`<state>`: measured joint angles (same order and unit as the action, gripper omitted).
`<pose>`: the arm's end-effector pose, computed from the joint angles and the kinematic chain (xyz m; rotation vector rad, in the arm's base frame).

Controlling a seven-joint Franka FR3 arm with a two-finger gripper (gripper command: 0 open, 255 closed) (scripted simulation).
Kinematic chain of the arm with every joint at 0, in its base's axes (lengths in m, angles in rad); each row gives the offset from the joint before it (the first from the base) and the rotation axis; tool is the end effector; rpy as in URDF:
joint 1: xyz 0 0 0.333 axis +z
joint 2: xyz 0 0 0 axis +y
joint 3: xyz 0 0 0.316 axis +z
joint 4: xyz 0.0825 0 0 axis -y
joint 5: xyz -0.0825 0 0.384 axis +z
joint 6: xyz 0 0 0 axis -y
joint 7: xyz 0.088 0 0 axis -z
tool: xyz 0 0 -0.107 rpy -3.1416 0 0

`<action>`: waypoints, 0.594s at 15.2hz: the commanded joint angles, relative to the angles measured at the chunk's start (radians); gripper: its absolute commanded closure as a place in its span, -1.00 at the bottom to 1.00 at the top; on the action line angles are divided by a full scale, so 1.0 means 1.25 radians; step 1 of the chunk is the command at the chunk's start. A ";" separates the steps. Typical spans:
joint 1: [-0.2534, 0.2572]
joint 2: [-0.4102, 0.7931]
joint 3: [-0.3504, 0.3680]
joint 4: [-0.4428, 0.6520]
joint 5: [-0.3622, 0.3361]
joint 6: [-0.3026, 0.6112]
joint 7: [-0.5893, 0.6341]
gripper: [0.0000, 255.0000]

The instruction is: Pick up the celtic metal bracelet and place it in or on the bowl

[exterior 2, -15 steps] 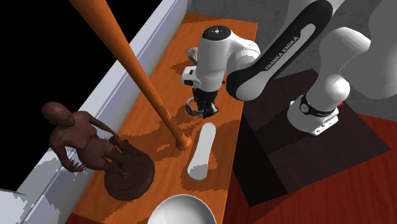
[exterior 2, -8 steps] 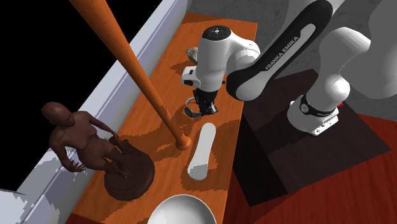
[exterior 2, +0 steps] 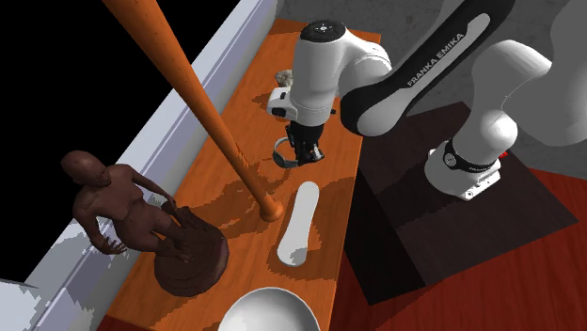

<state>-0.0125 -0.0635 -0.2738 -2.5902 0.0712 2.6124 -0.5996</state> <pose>0.4295 -0.1270 0.2873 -3.0980 -0.3942 -0.1541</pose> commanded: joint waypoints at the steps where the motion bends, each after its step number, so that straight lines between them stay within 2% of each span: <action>1: -0.003 -0.019 0.000 0.008 -0.013 -0.027 0.009 1.00; 9: -0.012 -0.094 0.007 0.034 -0.050 -0.125 0.040 1.00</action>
<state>-0.0258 -0.1695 -0.2672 -2.5519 0.0141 2.4725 -0.5548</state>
